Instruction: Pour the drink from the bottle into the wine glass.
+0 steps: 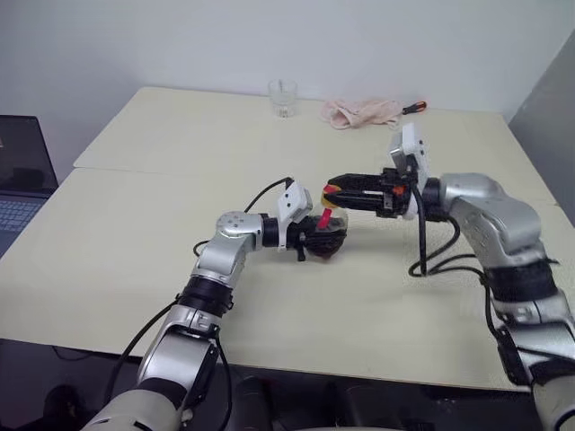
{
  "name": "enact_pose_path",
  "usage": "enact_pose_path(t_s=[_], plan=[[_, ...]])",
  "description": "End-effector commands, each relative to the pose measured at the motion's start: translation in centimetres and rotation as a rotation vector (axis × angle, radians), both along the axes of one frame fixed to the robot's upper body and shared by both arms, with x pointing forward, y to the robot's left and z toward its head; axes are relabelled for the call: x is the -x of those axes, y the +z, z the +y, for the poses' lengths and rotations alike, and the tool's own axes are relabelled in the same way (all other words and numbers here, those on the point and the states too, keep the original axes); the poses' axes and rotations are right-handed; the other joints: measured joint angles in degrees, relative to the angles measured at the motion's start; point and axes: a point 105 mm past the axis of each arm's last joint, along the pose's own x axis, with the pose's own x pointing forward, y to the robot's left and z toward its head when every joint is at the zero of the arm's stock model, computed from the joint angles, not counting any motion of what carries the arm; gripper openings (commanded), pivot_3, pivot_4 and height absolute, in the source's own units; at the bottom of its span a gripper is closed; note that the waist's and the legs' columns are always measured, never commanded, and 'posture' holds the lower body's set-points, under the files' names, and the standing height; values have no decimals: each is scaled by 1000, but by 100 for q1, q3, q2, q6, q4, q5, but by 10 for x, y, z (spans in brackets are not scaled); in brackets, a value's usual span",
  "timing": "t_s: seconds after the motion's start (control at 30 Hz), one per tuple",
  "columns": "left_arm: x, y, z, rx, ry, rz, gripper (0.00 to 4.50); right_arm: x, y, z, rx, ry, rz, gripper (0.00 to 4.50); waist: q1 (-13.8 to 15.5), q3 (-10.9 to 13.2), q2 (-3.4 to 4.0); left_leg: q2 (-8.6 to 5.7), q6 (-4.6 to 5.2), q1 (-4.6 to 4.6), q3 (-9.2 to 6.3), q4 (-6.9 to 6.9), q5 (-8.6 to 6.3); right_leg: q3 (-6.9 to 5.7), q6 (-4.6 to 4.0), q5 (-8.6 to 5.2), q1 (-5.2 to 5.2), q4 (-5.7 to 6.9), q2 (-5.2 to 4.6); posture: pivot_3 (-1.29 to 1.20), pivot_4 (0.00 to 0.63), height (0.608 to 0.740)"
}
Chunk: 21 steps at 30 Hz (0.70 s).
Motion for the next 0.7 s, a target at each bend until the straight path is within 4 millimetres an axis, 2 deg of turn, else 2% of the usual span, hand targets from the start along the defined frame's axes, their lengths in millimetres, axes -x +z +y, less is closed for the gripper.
enact_pose_path(t_s=[0.03, 0.1, 0.23, 0.53, 0.57, 0.7], plan=[[11, 25, -16, 61, -72, -78, 1300, -13, 9, -5, 37, 1, -72, 1181, 22, 6, 7, 1, 0, -1, -4, 0, 0, -1, 0, 0, 0, -1, 0, 0, 150, 740], [11, 26, -15, 63, -66, -80, 1297, -11, 11, -7, 27, -2, -63, 1181, 48, 8, 10, 3, 0, -3, -5, -1, 0, -3, -3, -2, 0, -2, -1, 0, 150, 740], [12, 23, -13, 56, -63, -75, 1295, 13, 17, -14, -11, 31, 3, 1181, 106, 14, 20, -1, -3, -15, 9, -1, 1, -3, 0, -9, 0, -13, -24, 0, 150, 740], [16, 20, -25, 52, -120, -64, 1294, 41, 51, -20, -59, -182, -126, 4281, 100, 24, 35, -4, -4, -5, 15, 1, 1, -1, 2, -11, 0, 2, -27, 0, 150, 740], [16, 20, -27, 52, -123, -64, 1294, 45, 53, -21, -74, -213, -132, 4500, 102, 24, 35, -3, -4, -5, 8, 1, 1, -1, 1, -11, 3, 2, -27, 0, 150, 740], [14, 15, -30, 32, -123, -67, 1294, 47, 50, -24, -105, -385, -110, 4500, 60, 24, 35, -5, -3, -5, 0, 1, 1, 4, 1, -10, 6, 3, -27, 0, 150, 740]])
